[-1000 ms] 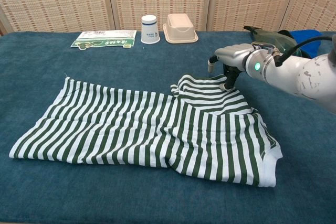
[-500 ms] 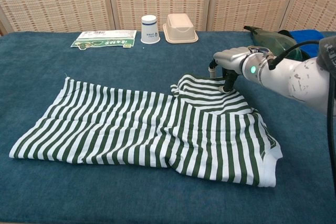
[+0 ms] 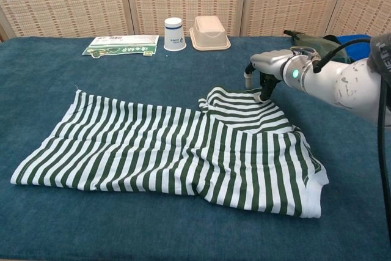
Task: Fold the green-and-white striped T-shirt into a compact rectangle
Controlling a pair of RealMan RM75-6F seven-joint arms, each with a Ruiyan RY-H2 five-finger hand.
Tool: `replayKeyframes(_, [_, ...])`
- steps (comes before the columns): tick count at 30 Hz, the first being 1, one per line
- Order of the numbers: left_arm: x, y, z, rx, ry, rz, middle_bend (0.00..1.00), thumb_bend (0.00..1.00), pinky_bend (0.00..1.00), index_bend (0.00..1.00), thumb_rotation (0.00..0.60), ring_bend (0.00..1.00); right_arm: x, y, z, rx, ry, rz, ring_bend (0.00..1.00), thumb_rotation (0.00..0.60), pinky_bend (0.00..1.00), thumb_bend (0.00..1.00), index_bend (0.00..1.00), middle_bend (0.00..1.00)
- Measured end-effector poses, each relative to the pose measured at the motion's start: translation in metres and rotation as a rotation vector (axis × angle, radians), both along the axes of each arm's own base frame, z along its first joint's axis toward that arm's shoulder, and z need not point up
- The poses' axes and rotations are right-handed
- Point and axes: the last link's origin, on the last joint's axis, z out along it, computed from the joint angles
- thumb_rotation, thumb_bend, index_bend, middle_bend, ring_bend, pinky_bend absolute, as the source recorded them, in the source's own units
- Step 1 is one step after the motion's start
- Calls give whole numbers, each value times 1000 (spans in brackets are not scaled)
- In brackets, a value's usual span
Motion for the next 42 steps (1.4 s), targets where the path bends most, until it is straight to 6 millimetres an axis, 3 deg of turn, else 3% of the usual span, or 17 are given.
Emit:
replayKeyframes(6, [-1, -1, 0, -2, 2, 3, 839, 248, 928, 0, 600, 825, 0, 2, -9, 17, 22, 2, 970, 600, 1000, 384, 370, 902])
replayKeyframes(18, [1, -3, 0, -1, -5, -5, 839, 248, 928, 0, 600, 825, -1, 7, -9, -1, 15, 23, 970, 600, 1000, 451, 533, 913])
replayKeyframes(42, [5, -4, -2, -13, -8, -20, 839, 248, 928, 0, 600, 825, -7, 29, 4, -63, -84, 91, 970, 600, 1000, 497, 585, 918])
